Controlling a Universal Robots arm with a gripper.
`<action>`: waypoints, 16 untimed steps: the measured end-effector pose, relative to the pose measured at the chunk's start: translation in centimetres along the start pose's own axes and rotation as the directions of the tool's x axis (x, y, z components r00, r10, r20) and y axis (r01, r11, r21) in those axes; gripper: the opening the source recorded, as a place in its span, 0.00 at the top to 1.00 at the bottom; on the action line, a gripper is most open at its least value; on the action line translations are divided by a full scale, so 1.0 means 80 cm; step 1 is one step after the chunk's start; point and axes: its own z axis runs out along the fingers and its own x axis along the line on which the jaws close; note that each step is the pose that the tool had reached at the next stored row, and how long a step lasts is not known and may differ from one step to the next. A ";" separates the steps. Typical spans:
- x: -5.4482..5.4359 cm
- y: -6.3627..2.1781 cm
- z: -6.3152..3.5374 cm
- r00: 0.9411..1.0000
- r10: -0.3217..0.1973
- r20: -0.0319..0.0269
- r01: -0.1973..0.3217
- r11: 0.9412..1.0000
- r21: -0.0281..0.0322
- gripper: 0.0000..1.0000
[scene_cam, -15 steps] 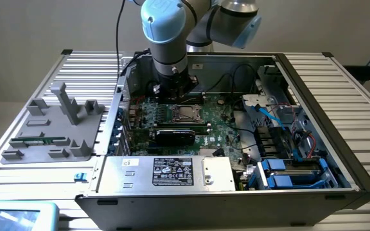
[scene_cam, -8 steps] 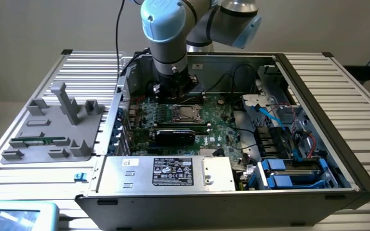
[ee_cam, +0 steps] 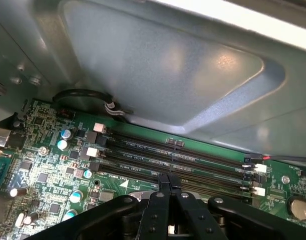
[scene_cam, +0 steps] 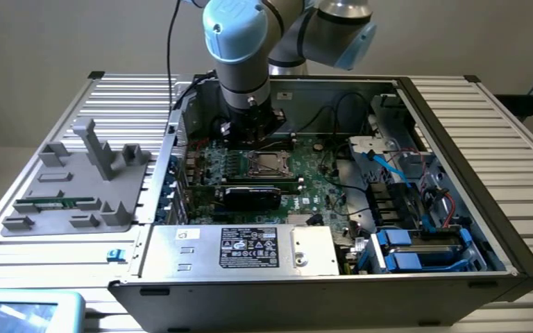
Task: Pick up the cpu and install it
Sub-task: 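Install the first cpu locking lever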
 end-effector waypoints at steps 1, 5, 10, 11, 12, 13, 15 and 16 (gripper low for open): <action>0.000 0.000 0.001 1.000 0.000 0.000 0.000 1.000 0.000 0.91; 0.000 -0.001 0.001 1.000 0.000 0.000 0.000 1.000 0.000 0.91; 0.000 -0.002 0.002 1.000 0.000 0.000 0.000 1.000 0.000 0.91; 0.000 -0.002 0.002 1.000 0.000 0.000 0.000 1.000 0.000 0.91; 0.000 -0.002 0.002 1.000 0.000 0.000 0.000 1.000 0.000 0.91; 0.000 -0.002 0.002 1.000 0.000 0.000 0.000 1.000 0.000 0.91; 0.000 -0.002 0.002 1.000 0.000 0.000 0.000 1.000 0.000 0.91; 0.000 -0.002 0.002 1.000 -0.001 0.000 0.001 1.000 0.000 0.91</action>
